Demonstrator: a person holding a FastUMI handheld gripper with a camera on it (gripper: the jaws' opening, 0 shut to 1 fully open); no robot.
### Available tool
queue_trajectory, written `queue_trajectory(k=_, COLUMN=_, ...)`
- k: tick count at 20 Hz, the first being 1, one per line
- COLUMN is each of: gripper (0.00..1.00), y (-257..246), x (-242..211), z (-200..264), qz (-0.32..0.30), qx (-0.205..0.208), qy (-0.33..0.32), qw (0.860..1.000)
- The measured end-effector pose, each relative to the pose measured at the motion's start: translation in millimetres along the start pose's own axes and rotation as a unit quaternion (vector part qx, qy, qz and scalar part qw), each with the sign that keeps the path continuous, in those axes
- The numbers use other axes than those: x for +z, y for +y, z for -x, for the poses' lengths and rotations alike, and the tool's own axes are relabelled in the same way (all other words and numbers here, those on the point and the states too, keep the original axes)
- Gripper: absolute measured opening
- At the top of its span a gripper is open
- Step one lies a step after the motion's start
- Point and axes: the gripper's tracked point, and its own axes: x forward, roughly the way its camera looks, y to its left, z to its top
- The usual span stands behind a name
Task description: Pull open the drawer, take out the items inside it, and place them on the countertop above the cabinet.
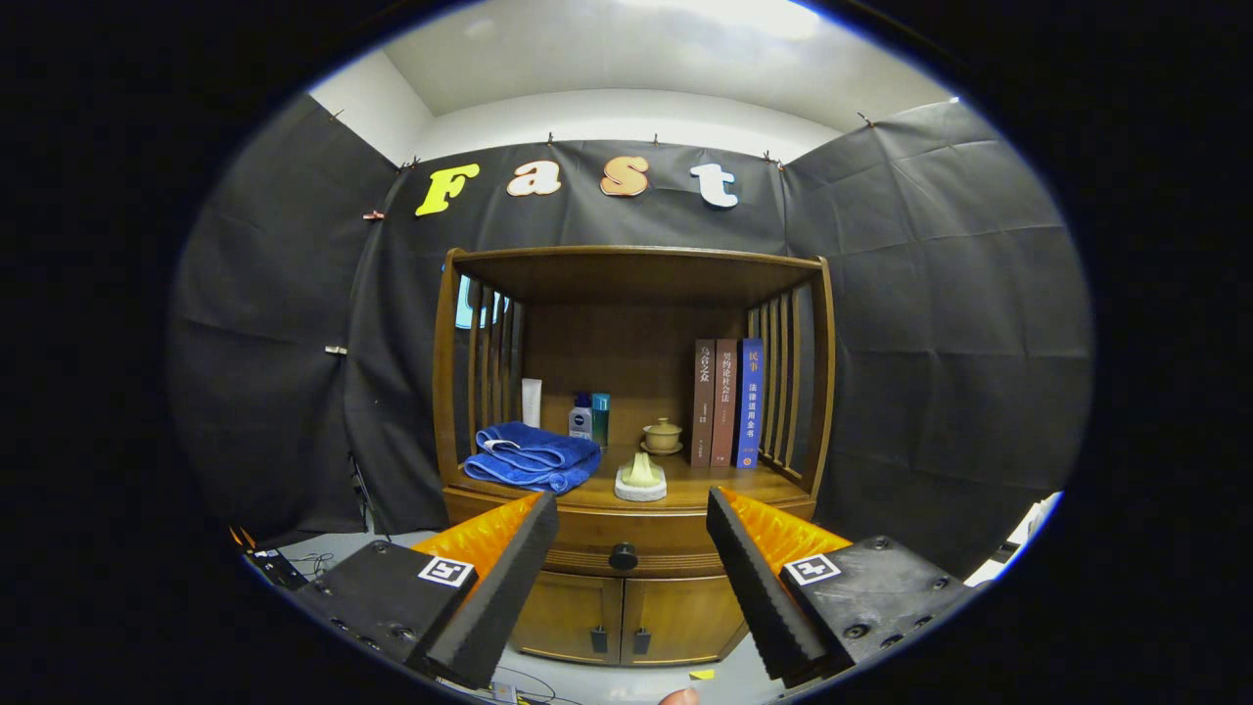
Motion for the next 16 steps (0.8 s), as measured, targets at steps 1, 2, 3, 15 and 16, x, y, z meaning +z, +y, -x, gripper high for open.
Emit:
queue_trajectory(k=1, gripper=0.99, y=2, x=1, z=-1, qz=0.001, qx=0.000, qy=-0.001, qw=1.000)
queue_trajectory(k=2, gripper=0.99, y=3, x=2, z=-2, qz=0.001, qx=0.001, qy=-0.001, qw=1.000)
queue_trajectory(k=3, gripper=0.99, y=5, x=2, z=-3, qz=0.001, qx=0.001, qy=-0.002, qw=1.000)
queue_trajectory(k=15, gripper=0.99, y=12, x=9, z=-5, qz=0.007, qx=0.003, qy=-0.008, qw=1.000)
queue_trajectory(k=16, gripper=0.99, y=11, x=8, z=-4, qz=0.008, qx=0.003, qy=-0.008, qw=1.000)
